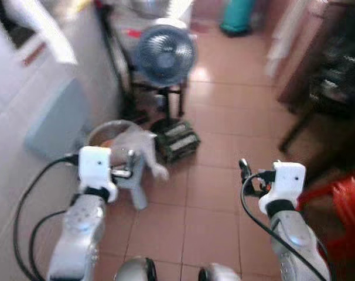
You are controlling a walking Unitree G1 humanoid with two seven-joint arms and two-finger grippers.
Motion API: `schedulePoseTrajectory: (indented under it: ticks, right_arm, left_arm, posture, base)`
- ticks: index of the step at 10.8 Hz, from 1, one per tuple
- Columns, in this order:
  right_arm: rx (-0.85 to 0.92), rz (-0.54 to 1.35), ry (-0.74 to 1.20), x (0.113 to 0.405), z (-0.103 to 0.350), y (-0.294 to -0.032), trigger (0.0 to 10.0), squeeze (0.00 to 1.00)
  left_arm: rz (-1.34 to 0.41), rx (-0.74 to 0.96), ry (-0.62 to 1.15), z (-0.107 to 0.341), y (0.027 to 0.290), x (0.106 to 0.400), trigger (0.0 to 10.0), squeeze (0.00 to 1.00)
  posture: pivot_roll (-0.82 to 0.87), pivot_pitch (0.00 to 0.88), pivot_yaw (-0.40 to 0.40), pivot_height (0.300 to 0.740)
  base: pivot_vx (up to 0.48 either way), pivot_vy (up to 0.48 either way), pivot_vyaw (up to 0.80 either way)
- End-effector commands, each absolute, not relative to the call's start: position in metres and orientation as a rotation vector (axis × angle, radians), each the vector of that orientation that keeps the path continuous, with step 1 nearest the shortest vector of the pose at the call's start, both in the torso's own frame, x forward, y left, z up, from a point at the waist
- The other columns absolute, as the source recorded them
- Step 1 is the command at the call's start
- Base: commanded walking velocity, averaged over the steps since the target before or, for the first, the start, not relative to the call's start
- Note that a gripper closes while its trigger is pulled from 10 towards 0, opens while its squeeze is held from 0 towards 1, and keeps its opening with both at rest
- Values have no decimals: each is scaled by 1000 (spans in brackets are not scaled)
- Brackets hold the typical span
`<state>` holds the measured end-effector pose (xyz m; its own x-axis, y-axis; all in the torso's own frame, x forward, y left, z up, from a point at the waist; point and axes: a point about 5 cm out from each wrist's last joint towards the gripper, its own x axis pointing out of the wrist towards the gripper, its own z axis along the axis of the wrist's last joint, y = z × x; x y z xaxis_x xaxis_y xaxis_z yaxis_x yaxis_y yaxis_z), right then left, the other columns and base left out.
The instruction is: Setting the table
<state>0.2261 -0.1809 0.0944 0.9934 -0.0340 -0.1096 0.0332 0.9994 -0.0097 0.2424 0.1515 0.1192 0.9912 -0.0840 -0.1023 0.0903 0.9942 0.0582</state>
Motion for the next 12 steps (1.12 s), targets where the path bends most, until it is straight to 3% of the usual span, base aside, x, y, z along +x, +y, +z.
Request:
schedulePoseTrajectory:
  ticks: [1,4,12]
  right_arm:
    - [-12,-35,78,228,102,-181,10000,0]
    - [-17,-26,80,232,104,-180,10000,0]
    - [-13,-2,83,238,106,-173,10000,0]
  left_arm:
    - [-89,75,101,122,153,242,10000,0]
    - [-83,74,105,122,154,241,10000,0]
    - [-125,2,68,126,146,241,10000,0]
  posture:
    - [-37,101,26,740]
    - [-37,109,16,740]
    - [-39,116,20,740]
  base:
    - [0,424,0]
    - [0,431,0]
    - [0,0,-800]
